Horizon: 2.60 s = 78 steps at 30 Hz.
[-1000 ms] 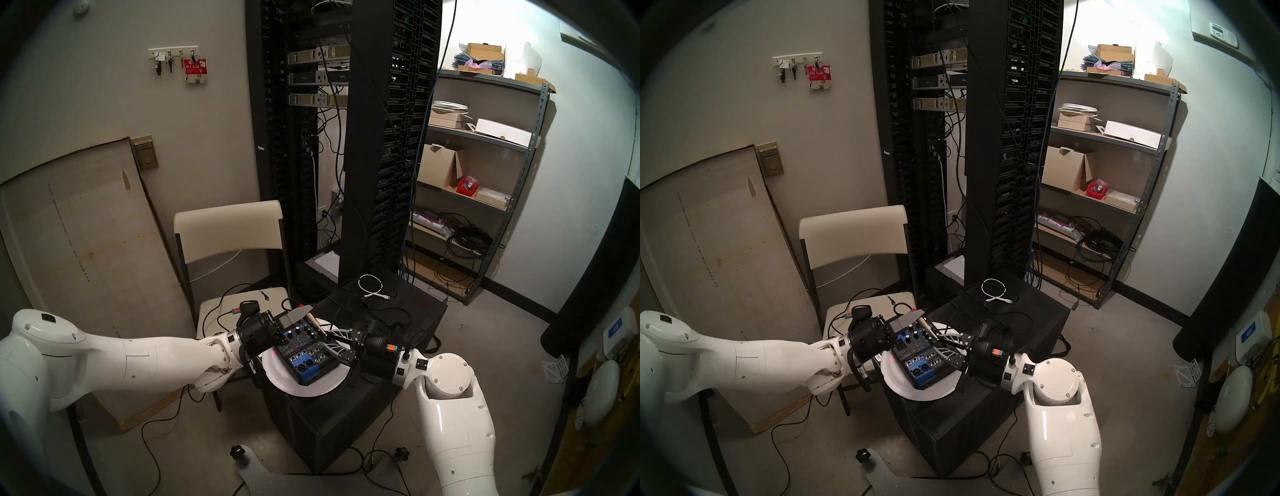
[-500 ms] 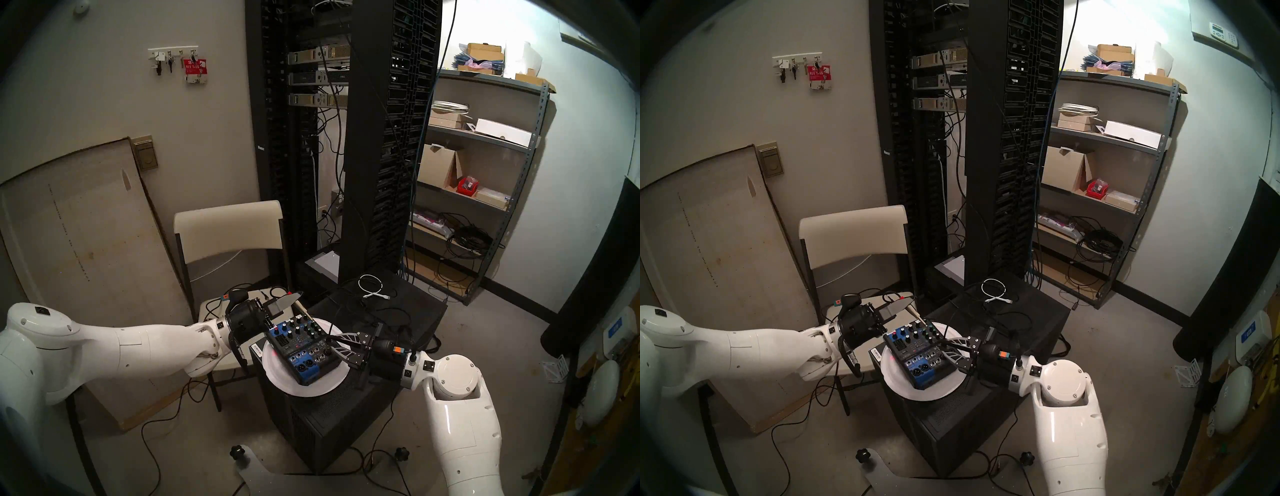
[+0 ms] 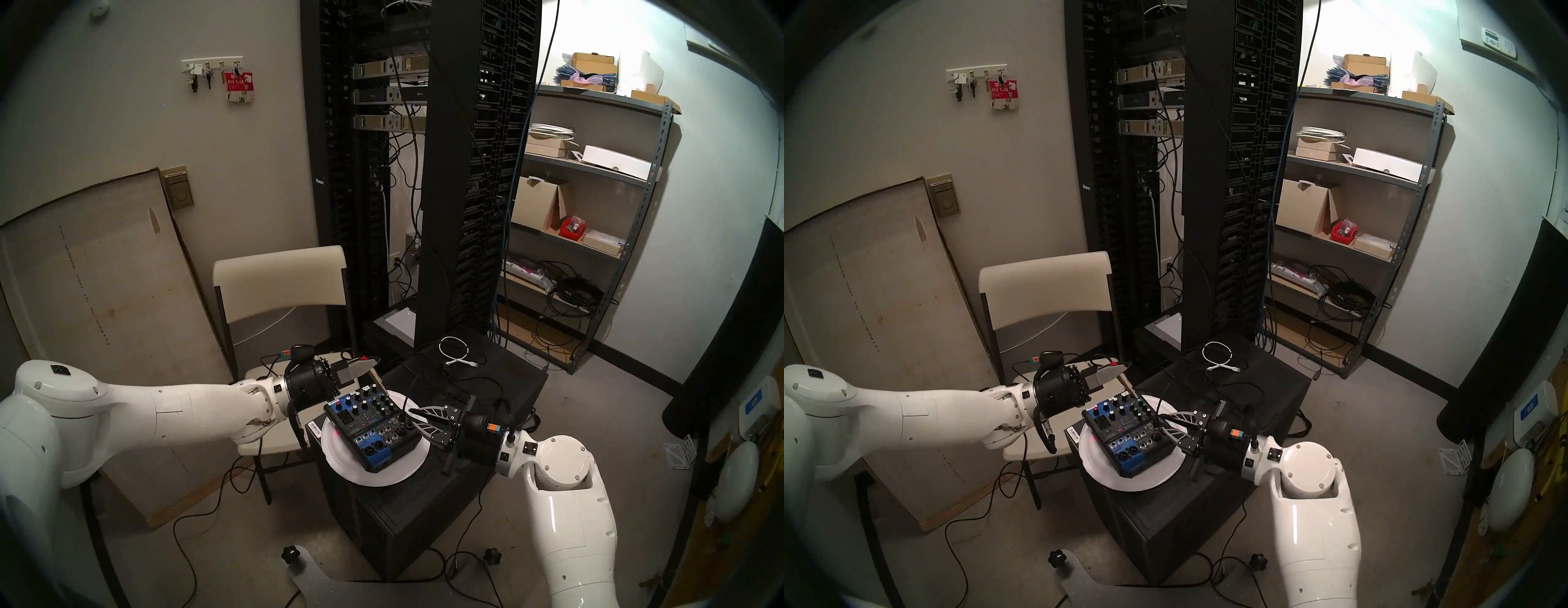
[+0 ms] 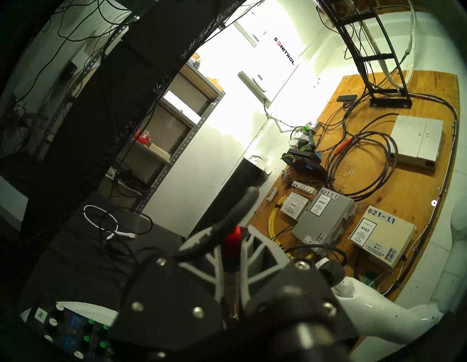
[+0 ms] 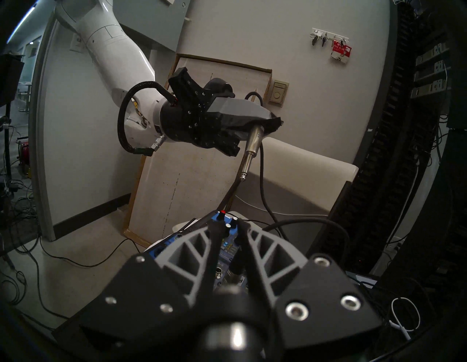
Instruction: Insert aux cable
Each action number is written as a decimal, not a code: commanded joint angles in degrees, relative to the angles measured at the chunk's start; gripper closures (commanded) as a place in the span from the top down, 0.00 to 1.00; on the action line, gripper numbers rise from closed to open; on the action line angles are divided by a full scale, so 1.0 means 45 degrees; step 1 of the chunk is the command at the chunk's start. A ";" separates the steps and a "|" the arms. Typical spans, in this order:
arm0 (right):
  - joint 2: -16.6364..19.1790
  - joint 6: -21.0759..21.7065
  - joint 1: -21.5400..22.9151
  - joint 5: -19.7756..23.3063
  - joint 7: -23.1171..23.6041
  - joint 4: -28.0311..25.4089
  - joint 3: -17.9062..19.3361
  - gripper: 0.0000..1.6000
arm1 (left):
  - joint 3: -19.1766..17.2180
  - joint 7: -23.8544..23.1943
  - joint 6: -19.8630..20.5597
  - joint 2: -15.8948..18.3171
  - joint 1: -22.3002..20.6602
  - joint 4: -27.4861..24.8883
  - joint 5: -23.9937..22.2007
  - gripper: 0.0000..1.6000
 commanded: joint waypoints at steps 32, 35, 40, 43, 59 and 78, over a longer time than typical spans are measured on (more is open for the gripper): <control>-0.0069 0.0023 0.0208 0.0005 -0.0176 -0.0084 0.0193 0.45 | 0.0912 0.3361 -0.3130 -0.0646 -0.1018 -0.0357 0.4768 0.00; -0.0086 0.0048 0.0203 -0.0005 -0.0210 -0.0084 0.0206 0.45 | 0.0966 0.3716 -0.3205 -0.0679 -0.1008 -0.0366 0.4996 0.00; -0.0086 0.0041 0.0224 0.0029 -0.0204 -0.0048 0.0214 0.45 | 0.1037 0.4124 -0.3408 -0.0762 -0.0966 -0.0276 0.5422 0.00; -0.0086 0.0053 0.0233 0.0033 -0.0204 -0.0026 0.0217 0.45 | 0.1120 0.4277 -0.3618 -0.0834 -0.0982 -0.0149 0.5781 0.00; -0.0079 0.0069 0.0250 -0.0001 -0.0228 0.0052 0.0219 0.45 | 0.0976 0.3588 -0.3934 -0.1446 -0.1040 0.0852 0.6654 0.00; -0.0071 0.0093 0.0235 0.0037 -0.0243 -0.0014 0.0278 0.45 | 0.0436 0.1518 -0.3346 -0.3027 -0.0480 0.3507 0.5901 0.00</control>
